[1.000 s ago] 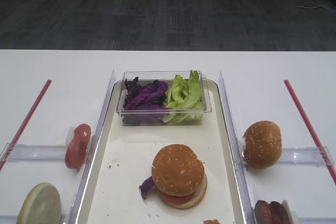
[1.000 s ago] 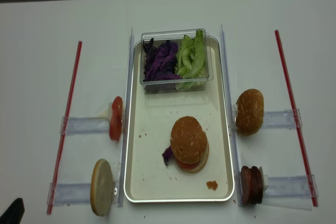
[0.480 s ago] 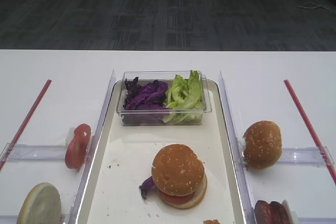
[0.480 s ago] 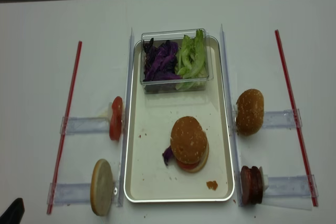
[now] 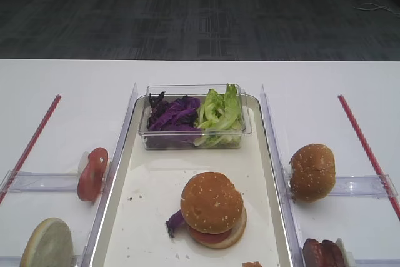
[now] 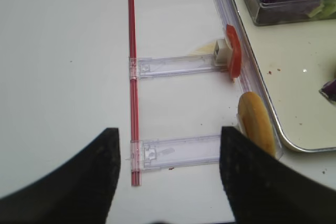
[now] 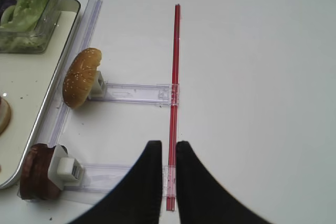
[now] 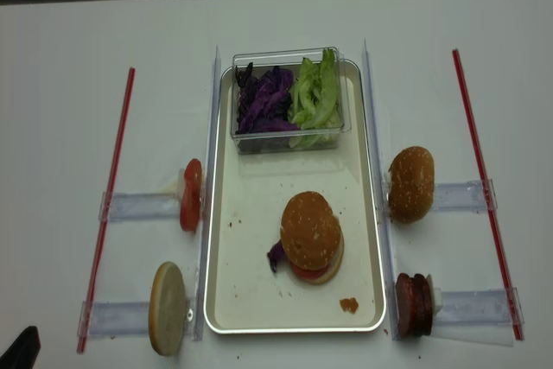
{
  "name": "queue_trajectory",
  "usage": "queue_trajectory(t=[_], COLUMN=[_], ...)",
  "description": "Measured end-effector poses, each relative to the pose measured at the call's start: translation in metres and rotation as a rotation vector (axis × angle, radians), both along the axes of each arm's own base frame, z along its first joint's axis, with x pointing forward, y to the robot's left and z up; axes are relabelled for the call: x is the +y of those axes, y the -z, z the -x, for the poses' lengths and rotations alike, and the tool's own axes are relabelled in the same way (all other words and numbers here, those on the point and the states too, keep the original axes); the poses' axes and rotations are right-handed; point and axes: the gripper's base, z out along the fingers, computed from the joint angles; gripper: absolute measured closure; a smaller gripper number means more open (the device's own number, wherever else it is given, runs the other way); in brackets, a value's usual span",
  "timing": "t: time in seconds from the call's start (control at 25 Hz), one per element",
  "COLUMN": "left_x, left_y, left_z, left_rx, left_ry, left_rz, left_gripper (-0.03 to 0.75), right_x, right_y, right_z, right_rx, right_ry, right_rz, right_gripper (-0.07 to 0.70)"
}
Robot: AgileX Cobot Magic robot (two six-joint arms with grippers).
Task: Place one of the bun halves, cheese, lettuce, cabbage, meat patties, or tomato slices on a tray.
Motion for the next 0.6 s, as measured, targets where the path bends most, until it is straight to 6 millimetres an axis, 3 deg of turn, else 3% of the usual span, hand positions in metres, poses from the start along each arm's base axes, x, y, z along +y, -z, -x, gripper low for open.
queue_trajectory(t=[0.6], left_x=[0.0000], left_y=[0.0000], left_z=[0.0000], left_rx=[0.000], left_ry=[0.000], left_rz=[0.000], left_gripper=[0.319], right_x=[0.0000], right_y=[0.0000], right_z=[0.0000], right_rx=[0.000], right_ry=[0.000], right_rz=[0.000], right_gripper=[0.576])
